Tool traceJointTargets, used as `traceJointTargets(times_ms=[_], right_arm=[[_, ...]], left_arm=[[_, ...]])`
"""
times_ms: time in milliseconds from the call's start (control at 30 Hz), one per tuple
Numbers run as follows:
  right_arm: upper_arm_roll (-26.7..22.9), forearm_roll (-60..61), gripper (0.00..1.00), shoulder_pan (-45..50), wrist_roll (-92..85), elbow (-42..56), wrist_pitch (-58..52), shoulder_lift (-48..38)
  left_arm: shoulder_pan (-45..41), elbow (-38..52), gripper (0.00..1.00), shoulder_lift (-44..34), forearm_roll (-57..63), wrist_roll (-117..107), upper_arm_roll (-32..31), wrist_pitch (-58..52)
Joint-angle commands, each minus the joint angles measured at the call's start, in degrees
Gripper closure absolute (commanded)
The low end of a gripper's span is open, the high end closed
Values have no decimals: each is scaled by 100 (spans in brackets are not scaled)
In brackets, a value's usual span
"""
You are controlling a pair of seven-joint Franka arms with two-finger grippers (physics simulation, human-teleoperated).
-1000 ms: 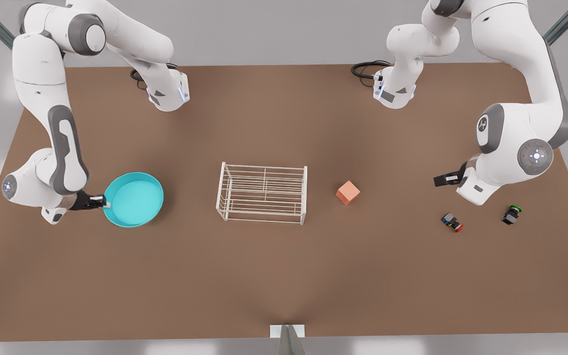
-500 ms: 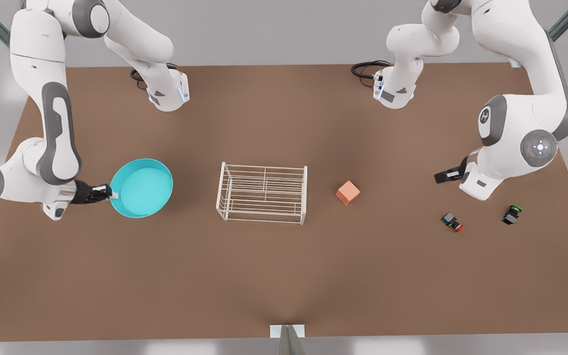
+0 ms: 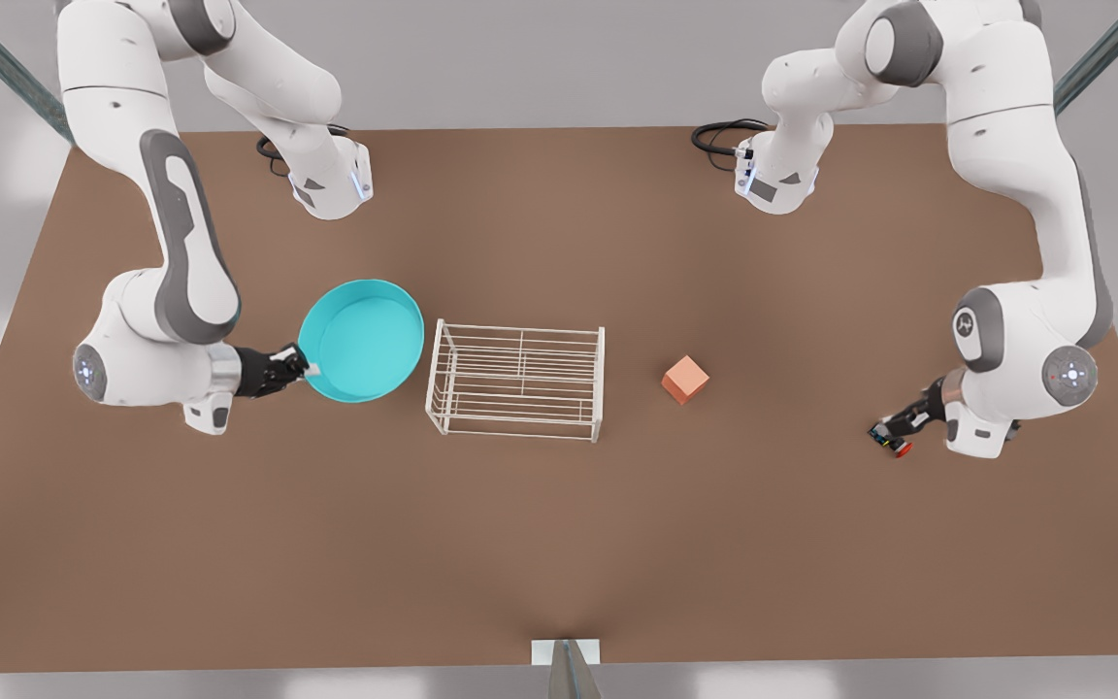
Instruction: Place the plate on the shelf with right arm and place the red button switch in the plate with left arm
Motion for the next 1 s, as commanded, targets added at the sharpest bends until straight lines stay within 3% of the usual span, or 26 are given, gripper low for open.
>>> traceJointTargets(times_ms=[0, 133, 300, 433, 767, 800, 833, 900, 967], right_arm=[[89, -16, 85, 208, 1507, 23, 6, 0], [89, 178, 85, 745, 2096, 76, 288, 70], [98, 301, 85, 1175, 2571, 67, 692, 211], [89, 424, 85, 1509, 2966, 128, 1105, 369], [62, 582, 85, 2046, 3564, 392, 1746, 730], [71, 573, 47, 2054, 3564, 392, 1746, 730], [54, 573, 0, 2054, 3555, 392, 1746, 721], [27, 573, 0, 2028, 3538, 462, 1746, 589], [-411, 494, 0, 2019, 3546, 980, 1090, 62]], left_arm=[[93, -111, 0, 111, 90, -1286, 22, 1117], [145, -779, 0, 269, 90, -1506, 40, 2136], [233, -797, 0, 568, 82, -1383, 40, 2646], [216, -471, 0, 1350, 679, -1339, 40, 3587], [304, -1386, 0, 937, 679, -838, 40, 3921], [304, -1439, 0, 911, 679, -873, 40, 3929], [303, -1561, 0, 937, 679, -891, 40, 4184], [303, -1649, 0, 955, 679, -873, 40, 4325], [365, -1667, 0, 1007, 670, -882, 40, 4413]])
